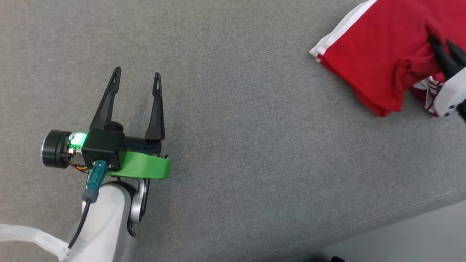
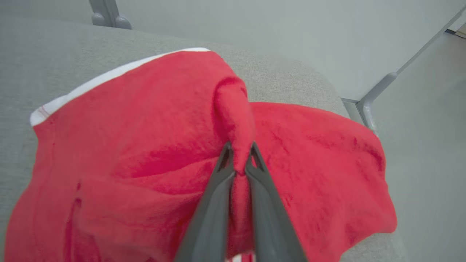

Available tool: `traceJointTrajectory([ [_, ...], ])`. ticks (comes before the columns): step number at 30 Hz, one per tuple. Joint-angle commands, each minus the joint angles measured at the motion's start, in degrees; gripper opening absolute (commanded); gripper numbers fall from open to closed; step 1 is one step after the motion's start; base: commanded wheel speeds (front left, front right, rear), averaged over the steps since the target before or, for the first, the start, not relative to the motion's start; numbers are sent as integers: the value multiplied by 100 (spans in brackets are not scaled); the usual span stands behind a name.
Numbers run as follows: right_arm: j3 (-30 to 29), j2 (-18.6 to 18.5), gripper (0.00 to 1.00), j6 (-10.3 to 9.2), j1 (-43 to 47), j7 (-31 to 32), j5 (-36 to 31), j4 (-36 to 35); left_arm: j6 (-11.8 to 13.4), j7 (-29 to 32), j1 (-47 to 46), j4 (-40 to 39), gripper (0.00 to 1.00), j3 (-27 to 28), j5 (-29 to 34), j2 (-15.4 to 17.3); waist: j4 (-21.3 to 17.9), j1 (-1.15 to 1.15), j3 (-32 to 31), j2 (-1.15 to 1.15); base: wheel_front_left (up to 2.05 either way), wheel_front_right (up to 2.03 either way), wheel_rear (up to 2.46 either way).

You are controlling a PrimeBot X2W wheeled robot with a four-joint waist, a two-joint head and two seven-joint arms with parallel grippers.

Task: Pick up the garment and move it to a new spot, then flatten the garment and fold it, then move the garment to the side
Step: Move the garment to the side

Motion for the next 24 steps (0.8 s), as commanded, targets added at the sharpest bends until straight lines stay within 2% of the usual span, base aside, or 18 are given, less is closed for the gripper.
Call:
traceJointTrajectory([
  [1, -46, -82, 0, -14, -198, -59, 64, 130, -34, 38, -161, -52, 100, -25, 72, 75, -50, 0, 500, 0, 0, 0, 0],
  [3, -191, -227, 0, -14, -377, -106, 194, 405, -51, 103, -287, -129, 100, -77, 135, 96, -27, 0, 673, 0, 0, 0, 0],
  [8, -626, -286, 0, -14, -632, -164, 633, 1271, -107, 230, -524, -270, 100, -214, 243, 138, 41, 0, 1016, 0, 0, 0, 0],
  [16, -995, -28, 1, -14, -605, -280, 917, 2137, -134, 313, -714, -333, 100, -356, 329, 159, 11, 0, 1182, 0, 0, 0, 0],
  [17, -1061, -25, 65, -14, -573, -294, 916, 2217, -125, 308, -707, -324, 100, -356, 322, 164, -10, 0, 1152, 0, 0, 0, 0],
  [18, -1144, -14, 100, -14, -537, -288, 905, 2233, -118, 300, -687, -306, 100, -355, 310, 177, -31, 0, 1100, 0, 0, 0, 0],
  [21, -1466, -13, 100, -13, -369, -294, 717, 2031, -88, 269, -586, -269, 100, -348, 260, 176, -87, 0, 933, 0, 0, 0, 0],
  [24, -2092, 22, 100, -14, -2, -295, 428, 1747, -59, 234, -421, -204, 100, -332, 195, 190, -167, 0, 671, 0, 0, 0, 0],
])
